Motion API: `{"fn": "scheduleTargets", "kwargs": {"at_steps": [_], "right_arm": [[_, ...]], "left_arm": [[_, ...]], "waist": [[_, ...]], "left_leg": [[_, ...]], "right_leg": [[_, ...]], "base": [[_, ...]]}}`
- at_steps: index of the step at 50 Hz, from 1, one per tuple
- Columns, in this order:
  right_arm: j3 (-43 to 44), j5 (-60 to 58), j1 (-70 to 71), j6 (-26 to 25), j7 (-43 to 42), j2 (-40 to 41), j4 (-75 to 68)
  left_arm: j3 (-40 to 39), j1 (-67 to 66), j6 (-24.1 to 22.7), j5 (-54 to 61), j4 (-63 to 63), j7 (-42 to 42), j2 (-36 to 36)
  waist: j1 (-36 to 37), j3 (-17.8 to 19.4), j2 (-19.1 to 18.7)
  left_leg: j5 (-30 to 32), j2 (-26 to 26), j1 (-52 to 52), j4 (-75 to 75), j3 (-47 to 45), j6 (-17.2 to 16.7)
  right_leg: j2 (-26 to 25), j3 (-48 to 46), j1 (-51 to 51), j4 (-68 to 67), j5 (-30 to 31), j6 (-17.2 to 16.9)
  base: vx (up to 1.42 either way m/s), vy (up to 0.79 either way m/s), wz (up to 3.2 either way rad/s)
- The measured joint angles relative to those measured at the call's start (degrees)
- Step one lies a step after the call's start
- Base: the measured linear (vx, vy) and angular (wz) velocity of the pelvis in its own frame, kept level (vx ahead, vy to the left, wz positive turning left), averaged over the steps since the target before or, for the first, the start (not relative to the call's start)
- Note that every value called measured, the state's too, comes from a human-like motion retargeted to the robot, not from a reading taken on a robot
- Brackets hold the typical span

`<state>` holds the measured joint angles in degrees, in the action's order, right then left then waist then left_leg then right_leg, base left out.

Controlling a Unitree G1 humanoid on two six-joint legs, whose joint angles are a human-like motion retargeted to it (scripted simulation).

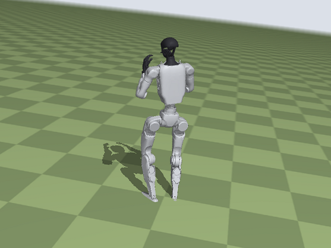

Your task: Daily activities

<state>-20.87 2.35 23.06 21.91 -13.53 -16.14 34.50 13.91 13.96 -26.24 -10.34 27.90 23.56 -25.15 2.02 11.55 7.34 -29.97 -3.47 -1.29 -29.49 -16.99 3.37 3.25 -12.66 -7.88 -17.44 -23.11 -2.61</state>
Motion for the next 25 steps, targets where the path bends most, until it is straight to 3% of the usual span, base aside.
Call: {"fn": "scheduleTargets", "kwargs": {"at_steps": [25], "right_arm": [[1.8,-1.3,4.8,-1.2,4.7,-1.9,2.5]], "left_arm": [[-2.6,-2.4,0.4,-3.3,-2.2,-2.3,-0.4]], "waist": [[2.2,-0.1,-0.1]], "left_leg": [[-0.7,-1.1,6.2,-6.5,1.5,0.4]], "right_leg": [[0.0,0.5,5.9,-6.2,-2.1,0.1]], "base": [[0.0,0.0,0.0]]}}
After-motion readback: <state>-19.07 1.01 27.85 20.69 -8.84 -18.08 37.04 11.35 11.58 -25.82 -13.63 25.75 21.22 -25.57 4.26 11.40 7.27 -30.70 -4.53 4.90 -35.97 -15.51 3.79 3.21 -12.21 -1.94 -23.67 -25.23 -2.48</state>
